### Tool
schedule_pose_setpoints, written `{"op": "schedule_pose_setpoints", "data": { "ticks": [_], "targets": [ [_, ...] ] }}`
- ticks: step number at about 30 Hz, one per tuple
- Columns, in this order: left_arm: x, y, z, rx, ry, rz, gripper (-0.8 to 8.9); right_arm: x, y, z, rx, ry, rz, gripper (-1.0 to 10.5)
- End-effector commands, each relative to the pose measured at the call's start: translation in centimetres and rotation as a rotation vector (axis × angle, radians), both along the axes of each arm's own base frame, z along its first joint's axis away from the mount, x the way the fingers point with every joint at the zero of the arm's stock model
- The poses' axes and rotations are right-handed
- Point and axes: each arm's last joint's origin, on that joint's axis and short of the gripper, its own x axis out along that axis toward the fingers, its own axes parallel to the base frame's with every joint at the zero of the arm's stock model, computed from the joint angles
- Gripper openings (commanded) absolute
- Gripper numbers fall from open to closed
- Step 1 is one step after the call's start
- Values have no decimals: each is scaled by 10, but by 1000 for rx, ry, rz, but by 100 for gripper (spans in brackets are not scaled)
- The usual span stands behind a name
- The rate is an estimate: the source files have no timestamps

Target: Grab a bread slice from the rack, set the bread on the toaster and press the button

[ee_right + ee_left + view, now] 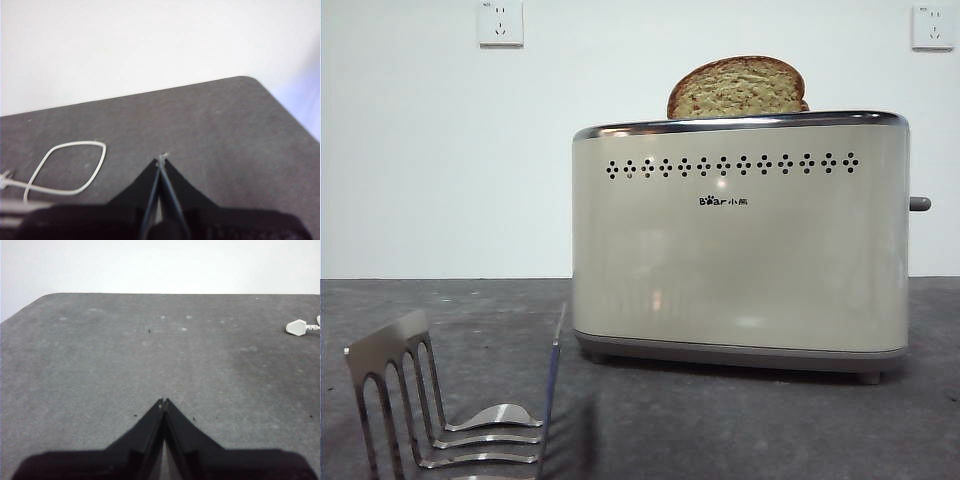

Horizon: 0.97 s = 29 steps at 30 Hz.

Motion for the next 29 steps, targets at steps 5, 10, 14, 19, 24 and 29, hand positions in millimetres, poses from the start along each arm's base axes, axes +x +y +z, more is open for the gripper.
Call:
{"op": "schedule_pose_setpoints", "data": {
  "ticks": [5, 10, 14, 19, 24, 29],
  "targets": [
    [1, 0, -4, 0, 10, 2, -4, -38, -1, -103, -124, -134, 32, 0],
    [1, 0, -4, 1, 12, 2, -4, -56, 0, -152, -174, -190, 110, 0],
    [1, 0, -4, 1, 12, 2, -4, -60, 1, -173, -180, -199, 157, 0],
    [1, 0, -4, 1, 15, 2, -4, -60, 2, -193, -175, -173, 168, 0],
    [1, 0, -4, 1, 15, 2, -4, -60, 2, -211, -166, -157, 167, 0],
    [1, 0, -4, 0, 16, 2, -4, -63, 1, -220, -166, -107, 171, 0]
  ]
}}
